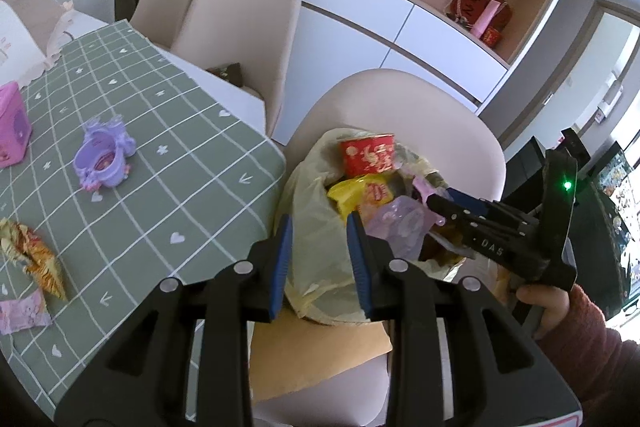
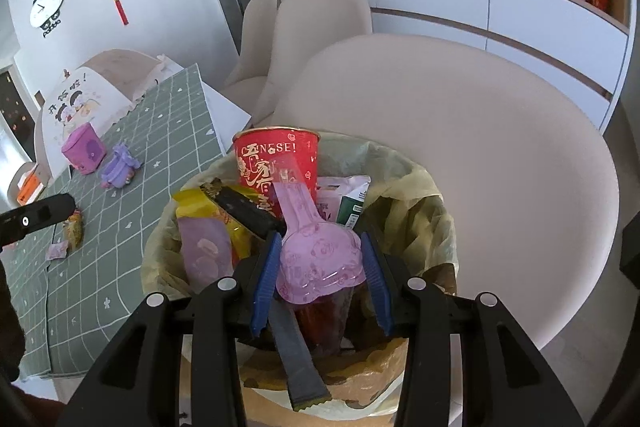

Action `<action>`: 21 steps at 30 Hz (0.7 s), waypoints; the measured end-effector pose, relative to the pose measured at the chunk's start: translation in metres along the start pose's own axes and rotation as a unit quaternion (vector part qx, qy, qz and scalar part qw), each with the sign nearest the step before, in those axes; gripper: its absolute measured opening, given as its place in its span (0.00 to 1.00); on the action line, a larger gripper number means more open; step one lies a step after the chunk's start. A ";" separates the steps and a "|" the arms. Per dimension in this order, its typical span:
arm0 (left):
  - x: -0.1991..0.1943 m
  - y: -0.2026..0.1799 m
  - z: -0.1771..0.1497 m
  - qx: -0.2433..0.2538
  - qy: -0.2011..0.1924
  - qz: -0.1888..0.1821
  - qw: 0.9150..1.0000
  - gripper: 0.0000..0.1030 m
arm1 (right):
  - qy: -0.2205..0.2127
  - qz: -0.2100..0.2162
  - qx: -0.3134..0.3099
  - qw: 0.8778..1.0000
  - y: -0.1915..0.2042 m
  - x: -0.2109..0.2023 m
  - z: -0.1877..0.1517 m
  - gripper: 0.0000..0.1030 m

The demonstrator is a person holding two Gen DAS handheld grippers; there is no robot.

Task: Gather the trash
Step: 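Open the left tool to drop the wrapper while the right tool lowers the scoop into the bag, then open the right tool to release the scoop and move both tools back to the table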

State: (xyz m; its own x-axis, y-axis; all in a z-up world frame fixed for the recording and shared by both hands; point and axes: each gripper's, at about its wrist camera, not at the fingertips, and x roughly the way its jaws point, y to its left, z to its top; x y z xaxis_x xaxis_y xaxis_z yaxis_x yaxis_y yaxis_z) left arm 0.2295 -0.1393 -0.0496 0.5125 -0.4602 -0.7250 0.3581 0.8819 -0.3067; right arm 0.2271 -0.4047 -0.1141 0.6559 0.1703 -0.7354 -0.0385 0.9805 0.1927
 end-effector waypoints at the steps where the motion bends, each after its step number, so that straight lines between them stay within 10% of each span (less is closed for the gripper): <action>1: -0.001 0.003 -0.001 -0.002 0.000 0.002 1.000 0.26 | 0.000 0.001 0.002 1.000 -0.001 0.000 0.000 0.38; 21: -0.035 0.060 -0.029 -0.052 -0.032 0.055 0.997 0.32 | -0.034 -0.009 -0.014 0.999 0.020 -0.036 0.002 0.47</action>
State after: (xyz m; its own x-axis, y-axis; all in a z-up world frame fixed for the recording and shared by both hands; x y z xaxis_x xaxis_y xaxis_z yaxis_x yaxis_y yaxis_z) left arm 0.2102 -0.0676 -0.0603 0.5946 -0.3620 -0.7179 0.2161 0.9320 -0.2910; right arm 0.2042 -0.3919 -0.0825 0.7060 0.1474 -0.6927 -0.0475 0.9858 0.1614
